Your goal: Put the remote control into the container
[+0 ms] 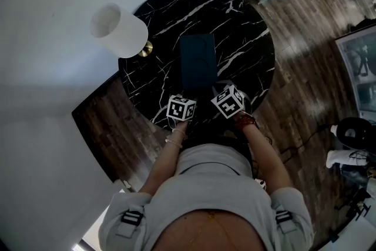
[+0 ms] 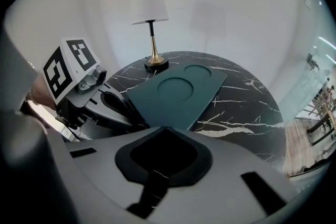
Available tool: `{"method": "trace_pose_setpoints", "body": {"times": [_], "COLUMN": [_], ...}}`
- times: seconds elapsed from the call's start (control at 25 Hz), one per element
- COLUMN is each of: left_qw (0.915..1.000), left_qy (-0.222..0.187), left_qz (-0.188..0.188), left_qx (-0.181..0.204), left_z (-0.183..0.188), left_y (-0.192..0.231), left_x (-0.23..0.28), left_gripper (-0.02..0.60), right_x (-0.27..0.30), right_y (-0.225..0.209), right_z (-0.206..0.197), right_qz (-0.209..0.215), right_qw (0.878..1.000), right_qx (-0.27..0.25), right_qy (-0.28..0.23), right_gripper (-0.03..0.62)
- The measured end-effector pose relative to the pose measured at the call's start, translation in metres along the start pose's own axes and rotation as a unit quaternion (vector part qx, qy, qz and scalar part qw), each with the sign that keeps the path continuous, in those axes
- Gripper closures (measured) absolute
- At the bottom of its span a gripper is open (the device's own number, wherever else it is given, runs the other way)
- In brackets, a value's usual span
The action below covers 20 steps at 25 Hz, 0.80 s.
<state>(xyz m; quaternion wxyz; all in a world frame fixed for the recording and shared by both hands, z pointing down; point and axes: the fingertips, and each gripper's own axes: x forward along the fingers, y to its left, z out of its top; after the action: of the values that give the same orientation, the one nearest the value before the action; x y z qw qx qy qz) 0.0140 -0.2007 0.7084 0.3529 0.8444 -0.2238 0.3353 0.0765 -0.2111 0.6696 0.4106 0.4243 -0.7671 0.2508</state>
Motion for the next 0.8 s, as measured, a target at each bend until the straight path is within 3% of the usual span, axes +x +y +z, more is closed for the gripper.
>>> {"method": "trace_pose_setpoints", "body": {"times": [0.8], "left_qw": [0.9999], "left_qy": [-0.011], "left_qz": [0.008], "left_qx": [0.005], "left_z": [0.003], "left_y": [-0.002], "left_x": [-0.013], "left_gripper": [0.580], "right_x": [-0.002], "right_y": [0.000], "right_z": [0.000], "right_qz": [-0.015], "right_qw": [1.000], "right_qx": [0.001], "right_qy": [-0.014], "right_gripper": [0.582]}}
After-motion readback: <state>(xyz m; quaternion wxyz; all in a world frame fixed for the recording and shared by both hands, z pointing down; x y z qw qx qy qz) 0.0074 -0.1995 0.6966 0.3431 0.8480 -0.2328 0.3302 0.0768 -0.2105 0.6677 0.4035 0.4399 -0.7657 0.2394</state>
